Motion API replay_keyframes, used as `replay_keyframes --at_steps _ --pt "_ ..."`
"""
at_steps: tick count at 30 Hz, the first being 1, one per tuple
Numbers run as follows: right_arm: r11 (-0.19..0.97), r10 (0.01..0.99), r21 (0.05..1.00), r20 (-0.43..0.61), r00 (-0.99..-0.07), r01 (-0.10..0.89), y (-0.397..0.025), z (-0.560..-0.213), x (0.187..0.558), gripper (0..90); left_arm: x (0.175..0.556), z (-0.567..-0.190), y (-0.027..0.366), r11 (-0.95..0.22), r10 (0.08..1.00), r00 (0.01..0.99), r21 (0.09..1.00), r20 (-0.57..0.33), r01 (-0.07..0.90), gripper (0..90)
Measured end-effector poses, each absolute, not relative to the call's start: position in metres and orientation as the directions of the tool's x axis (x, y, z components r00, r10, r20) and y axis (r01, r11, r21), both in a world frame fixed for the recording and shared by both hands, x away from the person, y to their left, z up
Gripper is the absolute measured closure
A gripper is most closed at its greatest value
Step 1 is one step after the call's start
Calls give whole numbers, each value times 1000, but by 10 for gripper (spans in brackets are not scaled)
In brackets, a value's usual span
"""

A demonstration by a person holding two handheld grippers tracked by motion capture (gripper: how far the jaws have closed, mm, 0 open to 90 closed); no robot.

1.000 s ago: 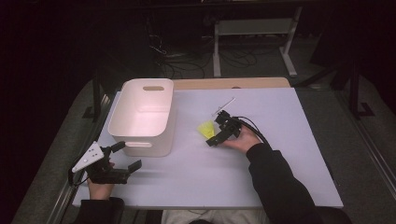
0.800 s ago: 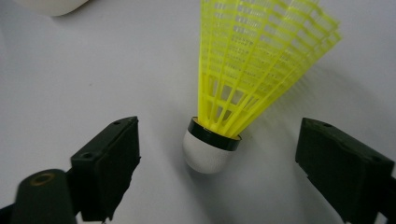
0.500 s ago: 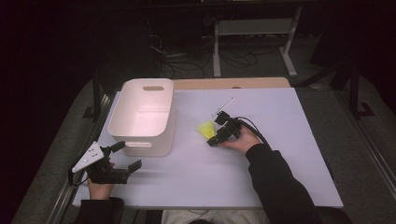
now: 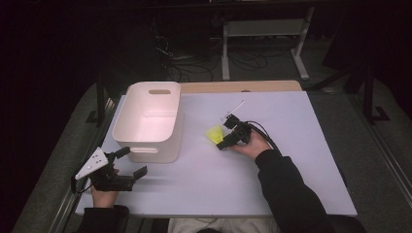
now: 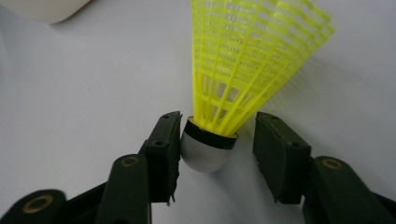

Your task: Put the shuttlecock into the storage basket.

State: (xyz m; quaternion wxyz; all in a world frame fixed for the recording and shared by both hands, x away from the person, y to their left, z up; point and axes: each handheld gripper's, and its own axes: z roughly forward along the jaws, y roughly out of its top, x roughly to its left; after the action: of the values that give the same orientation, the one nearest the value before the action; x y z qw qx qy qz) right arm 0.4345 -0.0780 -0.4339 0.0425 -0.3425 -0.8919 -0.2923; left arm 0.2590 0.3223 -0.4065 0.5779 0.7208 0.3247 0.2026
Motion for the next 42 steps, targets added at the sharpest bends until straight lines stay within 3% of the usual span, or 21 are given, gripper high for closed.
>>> replay_keyframes --at_steps 7,42 --pt "587 592 488 285 -754 646 -78 -433 435 622 259 -406 322 -122 702 707 965 -81 232 0" --pt "556 576 592 232 -784 584 -90 -390 425 630 259 -407 322 -121 705 705 965 -83 234 0"
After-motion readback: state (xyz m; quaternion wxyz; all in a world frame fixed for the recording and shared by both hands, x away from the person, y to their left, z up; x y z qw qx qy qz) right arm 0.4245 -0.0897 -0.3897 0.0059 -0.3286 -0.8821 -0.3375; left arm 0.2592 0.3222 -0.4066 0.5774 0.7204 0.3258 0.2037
